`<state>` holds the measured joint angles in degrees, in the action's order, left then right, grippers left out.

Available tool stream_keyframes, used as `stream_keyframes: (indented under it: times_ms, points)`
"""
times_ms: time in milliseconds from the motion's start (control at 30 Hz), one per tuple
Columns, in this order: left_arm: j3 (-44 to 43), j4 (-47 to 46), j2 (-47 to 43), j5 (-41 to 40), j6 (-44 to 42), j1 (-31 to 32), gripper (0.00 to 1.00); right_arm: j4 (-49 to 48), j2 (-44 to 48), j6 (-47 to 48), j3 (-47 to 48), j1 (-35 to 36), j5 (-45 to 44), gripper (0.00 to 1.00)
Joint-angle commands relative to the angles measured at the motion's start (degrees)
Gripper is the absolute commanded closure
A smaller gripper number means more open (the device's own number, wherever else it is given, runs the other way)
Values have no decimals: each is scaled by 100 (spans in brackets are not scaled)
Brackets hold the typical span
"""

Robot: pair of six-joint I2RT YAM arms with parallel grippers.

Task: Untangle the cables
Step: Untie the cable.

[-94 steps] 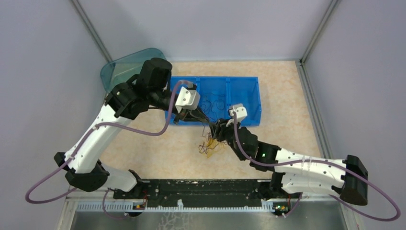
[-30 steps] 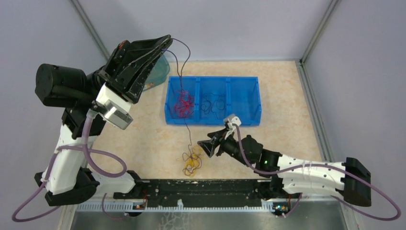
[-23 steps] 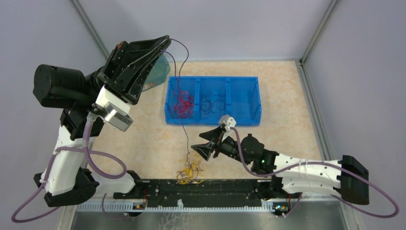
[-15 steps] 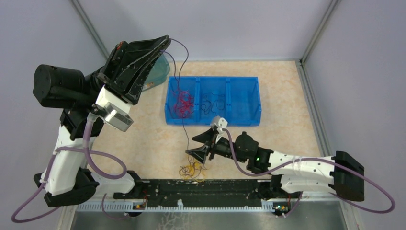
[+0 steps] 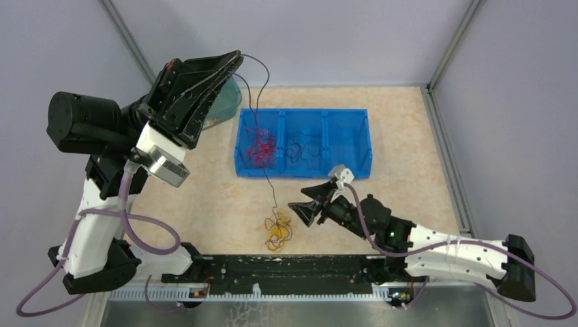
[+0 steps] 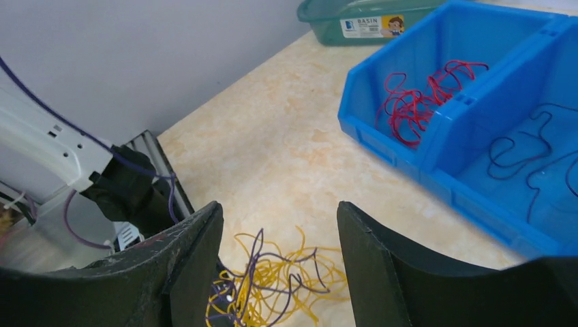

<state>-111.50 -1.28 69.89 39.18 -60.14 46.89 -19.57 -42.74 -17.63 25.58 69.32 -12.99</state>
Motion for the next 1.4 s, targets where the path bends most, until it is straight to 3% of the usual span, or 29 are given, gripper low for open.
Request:
stream_keyframes:
  times_ms: [0,200,400,567,967,1367]
  points:
    - [31,-172,-98,108,-90,42,100,130,564,54,-252,64,-162,37]
    - [32,-186,-63,123,-84,46,100,-532,51,316,95,65,1103,36]
    - [35,-184,-56,66,-105,40,100,-1030,-1225,481,710,64,1365,35]
    - [-52,-195,-46,10,-202,41,100,-1267,-2087,358,920,64,984,39]
    - [-970,-651,234,-447,-1208,39,100,-2483,-3108,-429,-227,64,264,49]
    - [-1539,-643,372,-730,-1654,39,100,-2460,-2973,-621,-487,64,-145,52]
